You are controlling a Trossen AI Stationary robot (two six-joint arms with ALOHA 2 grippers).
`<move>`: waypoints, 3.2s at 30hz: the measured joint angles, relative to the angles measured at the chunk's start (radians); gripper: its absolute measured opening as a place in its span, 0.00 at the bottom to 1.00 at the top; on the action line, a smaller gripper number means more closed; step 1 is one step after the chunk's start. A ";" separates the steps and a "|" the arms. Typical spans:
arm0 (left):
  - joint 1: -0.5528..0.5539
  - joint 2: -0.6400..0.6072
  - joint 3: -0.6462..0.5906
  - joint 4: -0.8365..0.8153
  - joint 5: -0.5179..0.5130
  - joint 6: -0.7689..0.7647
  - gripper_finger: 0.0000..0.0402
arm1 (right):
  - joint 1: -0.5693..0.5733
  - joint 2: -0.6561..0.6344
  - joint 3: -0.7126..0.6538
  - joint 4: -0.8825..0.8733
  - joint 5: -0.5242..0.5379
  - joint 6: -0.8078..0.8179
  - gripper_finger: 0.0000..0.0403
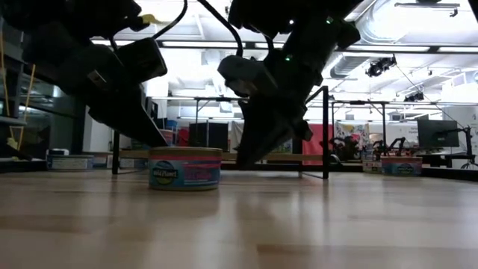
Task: Stack canned seafood by type on shelf
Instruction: Put the blue and pink can on the shelf
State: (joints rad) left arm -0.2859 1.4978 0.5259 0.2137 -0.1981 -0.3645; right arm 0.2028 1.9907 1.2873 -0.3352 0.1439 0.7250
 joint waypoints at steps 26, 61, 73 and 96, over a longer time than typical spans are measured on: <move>-0.013 0.025 -0.007 0.003 0.002 -0.023 0.00 | 0.039 -0.006 0.086 0.179 0.043 -0.037 0.00; -0.176 -0.737 0.001 -0.466 -0.155 -0.550 0.00 | -0.048 0.245 0.732 -0.452 -0.245 -0.880 0.72; -0.200 -0.817 0.137 -0.323 -0.181 -0.376 0.00 | -0.052 0.333 0.779 -0.472 -0.279 -0.996 0.73; -0.200 -0.880 0.774 -0.711 -0.257 0.138 0.00 | -0.050 0.363 1.001 -0.524 -0.006 -0.965 0.41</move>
State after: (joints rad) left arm -0.4858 0.6183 1.3001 -0.4972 -0.4553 -0.2266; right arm 0.1526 2.3541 2.2883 -0.8594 0.1374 -0.2402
